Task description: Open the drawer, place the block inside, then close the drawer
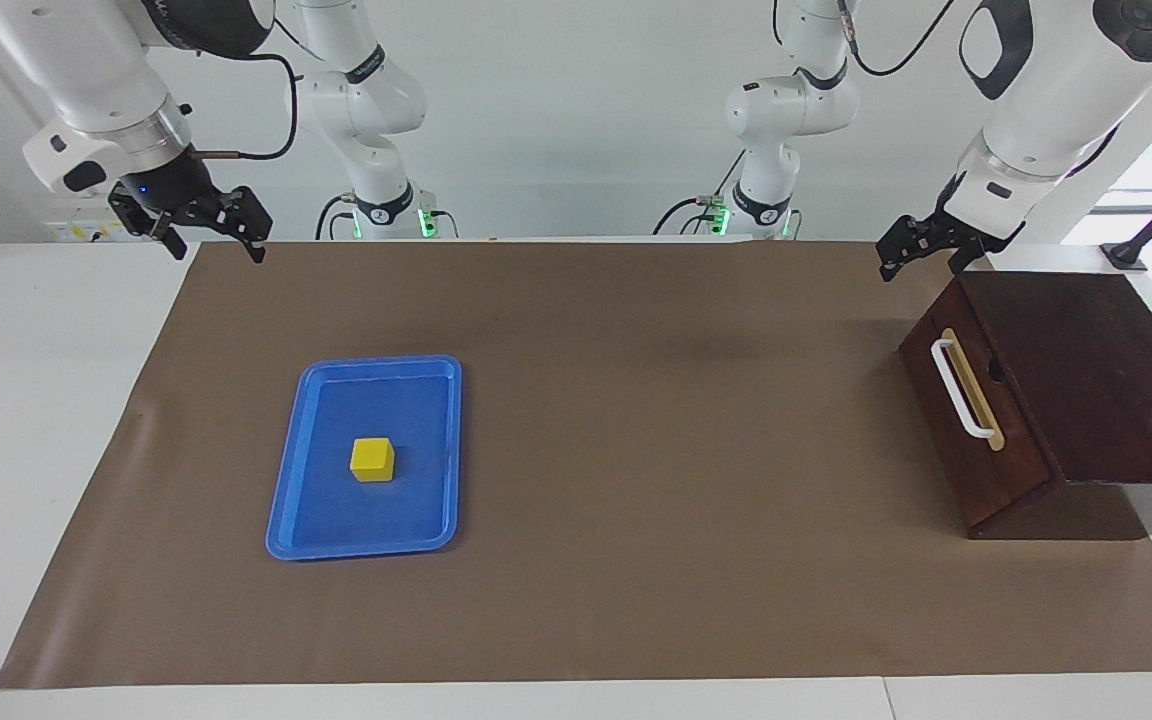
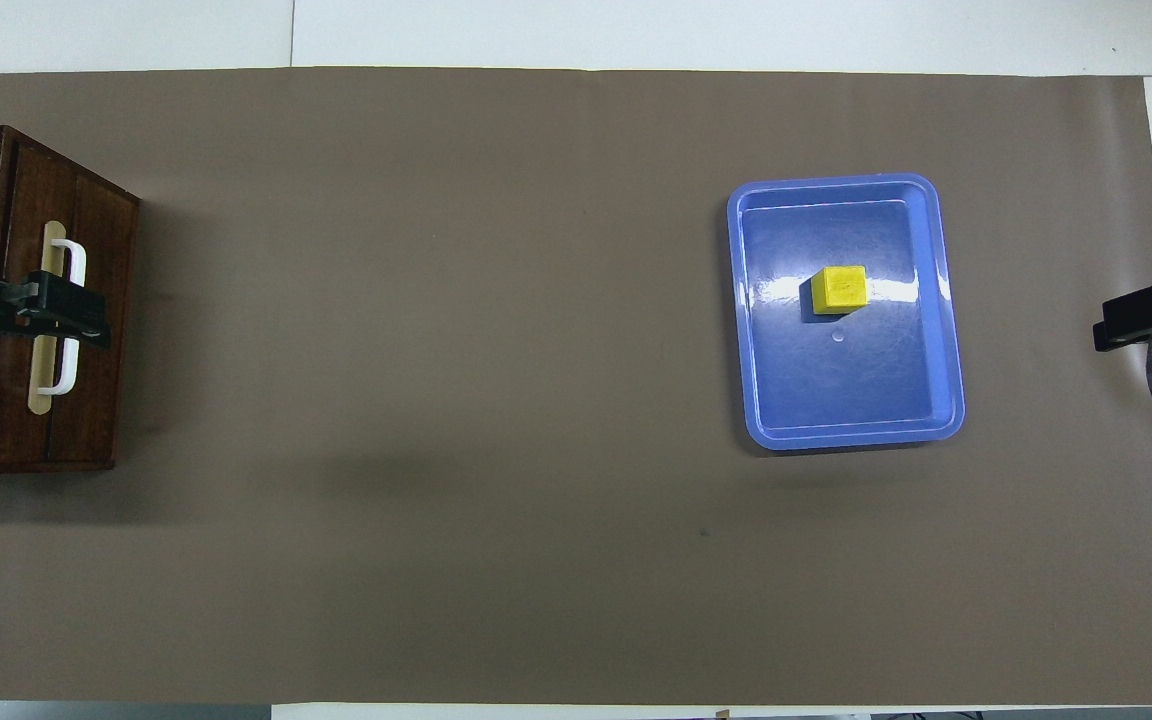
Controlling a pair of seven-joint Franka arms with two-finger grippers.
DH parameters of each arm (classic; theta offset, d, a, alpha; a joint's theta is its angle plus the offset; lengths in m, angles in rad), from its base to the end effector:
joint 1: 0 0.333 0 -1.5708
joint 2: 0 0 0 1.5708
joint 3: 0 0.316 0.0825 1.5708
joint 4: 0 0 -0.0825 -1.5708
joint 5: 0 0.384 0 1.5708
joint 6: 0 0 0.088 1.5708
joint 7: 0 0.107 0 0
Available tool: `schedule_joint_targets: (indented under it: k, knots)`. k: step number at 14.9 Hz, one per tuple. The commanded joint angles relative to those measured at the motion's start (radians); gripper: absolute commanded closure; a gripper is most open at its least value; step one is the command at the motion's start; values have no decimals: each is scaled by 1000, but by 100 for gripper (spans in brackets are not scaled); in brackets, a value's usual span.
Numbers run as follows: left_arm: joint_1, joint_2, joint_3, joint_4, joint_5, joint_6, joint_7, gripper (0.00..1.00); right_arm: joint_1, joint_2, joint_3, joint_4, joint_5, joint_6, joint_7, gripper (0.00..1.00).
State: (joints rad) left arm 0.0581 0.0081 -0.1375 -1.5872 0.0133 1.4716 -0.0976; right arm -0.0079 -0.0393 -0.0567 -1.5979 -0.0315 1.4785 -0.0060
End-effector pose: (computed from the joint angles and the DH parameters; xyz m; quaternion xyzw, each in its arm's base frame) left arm 0.5435 -0.0414 0.6044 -0.9980 -0.0093 0.0610 0.0115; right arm 0.5308 -0.0386 0.6255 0.9986 -0.0300 -0.0406 0.0132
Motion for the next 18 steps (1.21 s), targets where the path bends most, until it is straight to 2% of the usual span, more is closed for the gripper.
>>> schedule_joint_targets:
  k: [1, 8, 10, 13, 18]
  knots:
    - [0, -14, 4, -2, -3, -1, -1, 0, -32, -21, 6, -22, -11, -3, -26, 0]
    - [0, -14, 4, -4, -3, -1, -1, 0, -14, -34, 20, -49, 1, 5, -73, 0]
    - [0, -14, 4, -2, -3, -1, -1, 0, 9, -50, 20, -86, 1, 44, -205, 0]
    - [0, -14, 4, -4, -3, -1, -1, 0, 14, -94, 20, -198, 1, 175, -487, 0]
    - [0, -14, 4, -4, -3, -1, -1, 0, 74, -99, 23, -318, 1, 353, -819, 0]
